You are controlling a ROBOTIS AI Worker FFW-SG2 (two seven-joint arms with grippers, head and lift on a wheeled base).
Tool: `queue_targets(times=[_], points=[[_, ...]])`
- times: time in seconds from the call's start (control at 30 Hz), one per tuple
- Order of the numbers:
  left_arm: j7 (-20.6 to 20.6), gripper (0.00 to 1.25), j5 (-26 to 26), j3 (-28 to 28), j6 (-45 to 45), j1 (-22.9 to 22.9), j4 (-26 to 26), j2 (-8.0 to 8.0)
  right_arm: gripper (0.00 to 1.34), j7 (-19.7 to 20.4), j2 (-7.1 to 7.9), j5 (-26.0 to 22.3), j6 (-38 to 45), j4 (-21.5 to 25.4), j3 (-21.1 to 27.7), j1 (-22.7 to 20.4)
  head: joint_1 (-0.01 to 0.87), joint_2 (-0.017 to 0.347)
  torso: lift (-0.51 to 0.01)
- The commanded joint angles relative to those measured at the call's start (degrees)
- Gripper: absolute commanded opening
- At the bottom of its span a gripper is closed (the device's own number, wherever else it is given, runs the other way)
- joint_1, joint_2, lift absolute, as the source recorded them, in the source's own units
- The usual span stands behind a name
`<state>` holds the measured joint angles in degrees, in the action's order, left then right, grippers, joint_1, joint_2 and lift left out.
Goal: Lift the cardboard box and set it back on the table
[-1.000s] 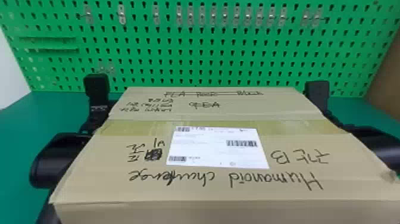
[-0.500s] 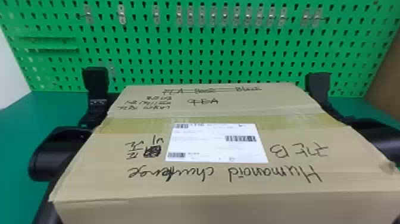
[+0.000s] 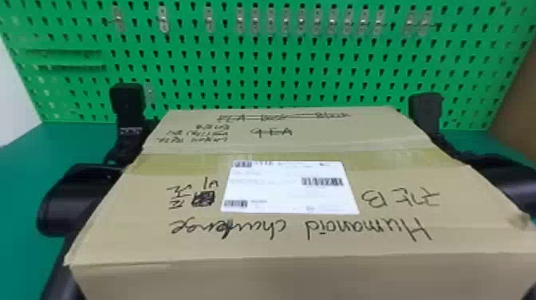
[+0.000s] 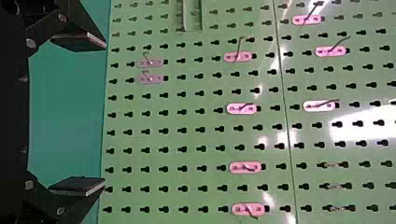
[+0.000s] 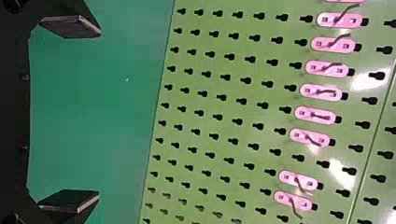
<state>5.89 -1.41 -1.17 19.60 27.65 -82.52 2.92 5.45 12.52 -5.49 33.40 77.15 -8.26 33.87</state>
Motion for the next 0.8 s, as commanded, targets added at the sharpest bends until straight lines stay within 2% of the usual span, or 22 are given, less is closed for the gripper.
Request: queue_targets(times=[0.0, 0.77], points=[[0.0, 1.01, 0.0, 0.2, 0.0, 0.65, -0.01, 0.25, 1.25, 0.0, 0.13, 0.04, 0.0, -0.07, -0.18, 0.58, 0.566, 0.054, -0.183], [0.0, 1.01, -0.88, 0.64, 0.0, 3.28, -0.19, 0.69, 1.25, 0.0, 0.13, 0.39, -0.79, -0.07, -1.41, 4.19, 0.566, 0.054, -0.183]])
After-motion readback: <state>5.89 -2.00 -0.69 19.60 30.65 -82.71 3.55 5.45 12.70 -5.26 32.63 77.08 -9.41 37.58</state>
